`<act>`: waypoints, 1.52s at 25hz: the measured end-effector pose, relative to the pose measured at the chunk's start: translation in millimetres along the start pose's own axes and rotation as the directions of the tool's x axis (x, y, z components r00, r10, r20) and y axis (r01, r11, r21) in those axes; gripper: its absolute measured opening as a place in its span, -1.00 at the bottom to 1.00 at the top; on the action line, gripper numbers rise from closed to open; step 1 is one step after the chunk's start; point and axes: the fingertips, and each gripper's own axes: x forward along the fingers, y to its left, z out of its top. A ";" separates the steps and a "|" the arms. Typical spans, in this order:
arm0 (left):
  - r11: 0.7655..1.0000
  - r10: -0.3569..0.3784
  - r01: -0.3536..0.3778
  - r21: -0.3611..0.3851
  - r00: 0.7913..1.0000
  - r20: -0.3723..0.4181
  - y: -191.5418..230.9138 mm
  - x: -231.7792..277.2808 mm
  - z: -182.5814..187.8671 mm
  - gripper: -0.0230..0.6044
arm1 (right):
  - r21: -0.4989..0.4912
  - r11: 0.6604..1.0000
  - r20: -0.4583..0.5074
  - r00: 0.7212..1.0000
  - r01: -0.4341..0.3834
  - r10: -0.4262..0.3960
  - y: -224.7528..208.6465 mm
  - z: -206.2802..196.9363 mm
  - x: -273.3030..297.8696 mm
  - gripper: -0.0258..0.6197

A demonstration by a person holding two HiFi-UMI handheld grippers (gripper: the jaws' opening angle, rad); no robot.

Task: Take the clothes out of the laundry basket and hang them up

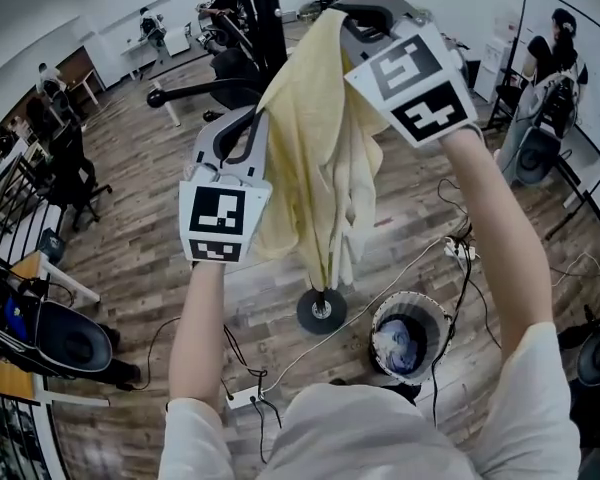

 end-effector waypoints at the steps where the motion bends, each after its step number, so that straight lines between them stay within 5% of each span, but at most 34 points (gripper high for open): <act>1: 1.000 0.000 0.000 0.004 1.000 -0.013 -0.7 2.4 -5.9 -0.85 | 0.004 1.000 -0.010 1.000 -0.012 0.012 3.0 -5.0 4.7 -0.84; 19: 0.996 -0.063 0.051 -0.077 0.986 -0.156 -27.9 19.3 -97.5 -0.85 | 0.136 0.987 -0.122 0.988 -0.082 0.099 67.2 -108.2 12.4 -0.86; 38: 0.976 -0.096 0.076 -0.205 0.991 -0.091 -69.6 17.1 -108.1 -0.85 | 0.318 0.929 -0.107 0.967 -0.188 0.232 160.3 -165.2 -18.1 -0.86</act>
